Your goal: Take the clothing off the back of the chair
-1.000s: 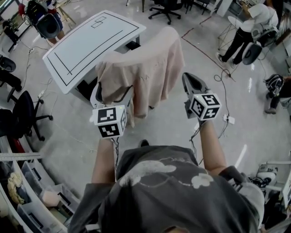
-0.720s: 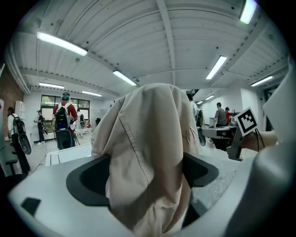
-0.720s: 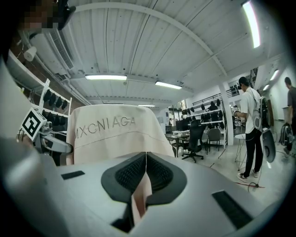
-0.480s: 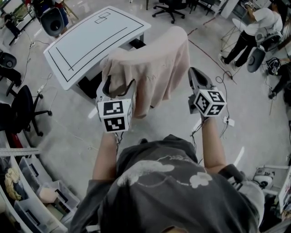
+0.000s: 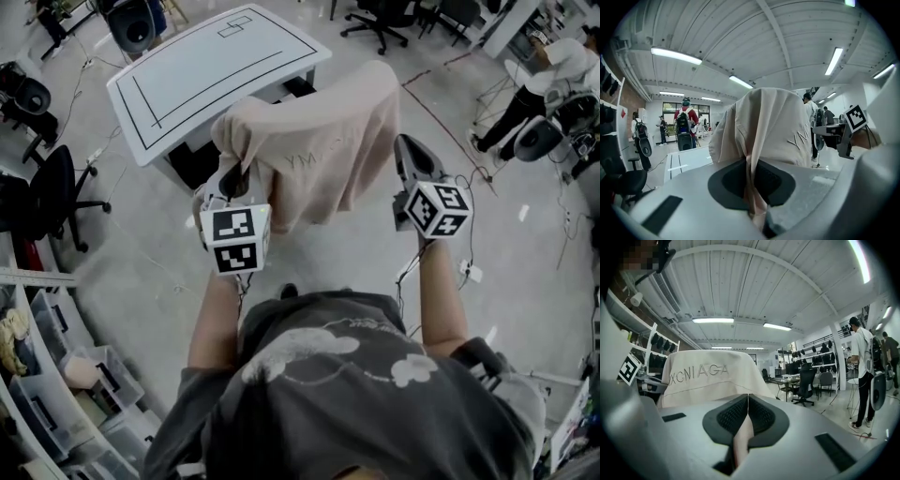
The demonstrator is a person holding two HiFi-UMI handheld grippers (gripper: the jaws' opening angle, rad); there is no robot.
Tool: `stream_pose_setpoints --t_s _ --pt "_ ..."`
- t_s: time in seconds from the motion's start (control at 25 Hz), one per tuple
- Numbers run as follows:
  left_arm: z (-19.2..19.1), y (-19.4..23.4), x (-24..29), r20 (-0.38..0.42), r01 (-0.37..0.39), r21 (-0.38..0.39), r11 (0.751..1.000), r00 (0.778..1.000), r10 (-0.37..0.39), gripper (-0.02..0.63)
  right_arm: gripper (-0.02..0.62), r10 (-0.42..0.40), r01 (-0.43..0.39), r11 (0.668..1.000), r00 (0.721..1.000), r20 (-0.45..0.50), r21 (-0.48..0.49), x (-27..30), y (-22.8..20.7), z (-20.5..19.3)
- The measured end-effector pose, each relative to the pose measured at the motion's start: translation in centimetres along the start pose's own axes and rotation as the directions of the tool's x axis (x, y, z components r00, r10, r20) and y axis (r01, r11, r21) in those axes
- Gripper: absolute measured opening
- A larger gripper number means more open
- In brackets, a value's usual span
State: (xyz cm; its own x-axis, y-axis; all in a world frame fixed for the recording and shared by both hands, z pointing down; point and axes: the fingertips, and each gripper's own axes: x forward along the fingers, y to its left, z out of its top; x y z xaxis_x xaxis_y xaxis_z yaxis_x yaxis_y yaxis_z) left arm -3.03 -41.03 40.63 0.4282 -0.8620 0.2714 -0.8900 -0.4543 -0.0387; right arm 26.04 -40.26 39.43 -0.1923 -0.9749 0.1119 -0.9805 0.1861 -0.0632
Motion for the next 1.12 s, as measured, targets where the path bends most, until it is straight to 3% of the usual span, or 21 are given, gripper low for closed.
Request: stream_pose_setpoints --t_s 0.32,0.56,0.64,0.92,1.12 --pt "-0.2 0.0 -1.2 -0.035 -0.087 -0.03 0.996 0.996 0.086 0.006 0.016 0.158 -0.158 0.987 0.987 -0.009 -0.002 1.1 -0.7 0.7" --pt "-0.5 -0.1 -2.3 -0.048 -0.178 -0.046 0.983 0.983 0.175 0.006 0.317 0.288 -0.288 0.958 0.955 -0.068 0.012 2.5 -0.4 -0.2" --pt "-0.4 -0.1 -2.7 -0.051 -0.207 -0.048 0.977 0.978 0.204 0.006 0.363 0.327 -0.326 0.945 0.942 -0.081 0.029 3.3 -0.2 -0.3" --pt "-0.5 0.0 -3.3 -0.068 -0.289 -0.043 0.956 0.956 0.286 0.006 0.388 0.398 -0.404 0.914 0.909 -0.121 -0.027 6.7 0.0 0.4" --pt "-0.6 0.0 -3.5 -0.084 -0.334 -0.045 0.941 0.94 0.33 0.006 0.387 0.475 -0.486 0.872 0.868 -0.147 -0.052 8.5 0.4 0.6"
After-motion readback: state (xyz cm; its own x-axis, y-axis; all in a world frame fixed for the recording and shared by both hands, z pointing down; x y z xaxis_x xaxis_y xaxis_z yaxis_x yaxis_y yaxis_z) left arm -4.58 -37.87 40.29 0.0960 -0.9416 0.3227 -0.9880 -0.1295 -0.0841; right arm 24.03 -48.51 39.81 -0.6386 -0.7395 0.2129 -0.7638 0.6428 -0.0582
